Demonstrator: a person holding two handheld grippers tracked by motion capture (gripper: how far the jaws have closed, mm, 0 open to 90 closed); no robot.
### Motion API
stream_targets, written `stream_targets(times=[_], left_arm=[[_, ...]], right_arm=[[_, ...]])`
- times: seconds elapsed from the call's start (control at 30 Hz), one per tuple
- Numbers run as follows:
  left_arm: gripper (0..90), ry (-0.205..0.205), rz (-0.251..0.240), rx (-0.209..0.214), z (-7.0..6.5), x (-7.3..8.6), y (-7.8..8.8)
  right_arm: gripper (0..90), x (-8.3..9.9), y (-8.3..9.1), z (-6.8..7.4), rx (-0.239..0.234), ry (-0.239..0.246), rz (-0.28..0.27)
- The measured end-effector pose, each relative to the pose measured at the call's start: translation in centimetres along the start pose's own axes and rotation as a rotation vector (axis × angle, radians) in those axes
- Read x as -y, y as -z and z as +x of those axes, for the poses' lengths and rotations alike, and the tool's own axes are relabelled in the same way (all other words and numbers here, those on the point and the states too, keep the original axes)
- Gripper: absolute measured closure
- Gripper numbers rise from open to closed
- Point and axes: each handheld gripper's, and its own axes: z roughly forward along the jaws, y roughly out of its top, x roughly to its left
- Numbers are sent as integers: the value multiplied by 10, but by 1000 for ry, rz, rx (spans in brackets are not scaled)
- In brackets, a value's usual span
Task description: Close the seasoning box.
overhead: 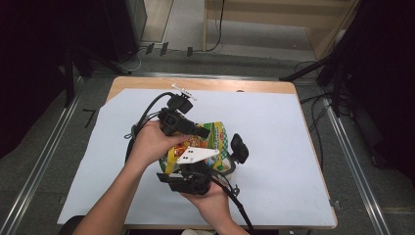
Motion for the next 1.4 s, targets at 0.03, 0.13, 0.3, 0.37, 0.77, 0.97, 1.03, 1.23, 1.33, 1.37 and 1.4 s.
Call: stream_targets(times=[0.03,0.13,0.3,0.37,0.77,0.97,1.03,1.23,1.33,1.37,1.4], left_arm=[[790,0,0,0,0,0,0],[790,-4,6,7,0,-1,-1],[790,-7,9,7,-1,-2,-3],[790,-7,11,8,-1,-3,-4],[790,-9,8,12,-2,-3,-4],[790,-9,10,12,-2,-3,-4],[790,-10,9,13,-1,-3,-4],[789,-1,12,19,1,-4,-4],[789,2,14,19,2,-4,-4],[789,3,14,18,2,-4,-4],[789,4,14,18,2,-4,-4]], right_arm=[[661,0,0,0,0,-1,0],[661,0,1,0,0,-6,0],[661,1,1,-1,5,-9,-1],[662,1,2,-1,6,-9,-1],[664,2,3,-1,10,-10,-2],[663,1,3,-1,11,-11,-3],[663,1,3,-1,13,-9,-2],[664,0,4,1,18,3,0],[664,0,4,1,20,6,2],[664,0,4,1,21,6,2],[664,0,5,1,20,6,3]])
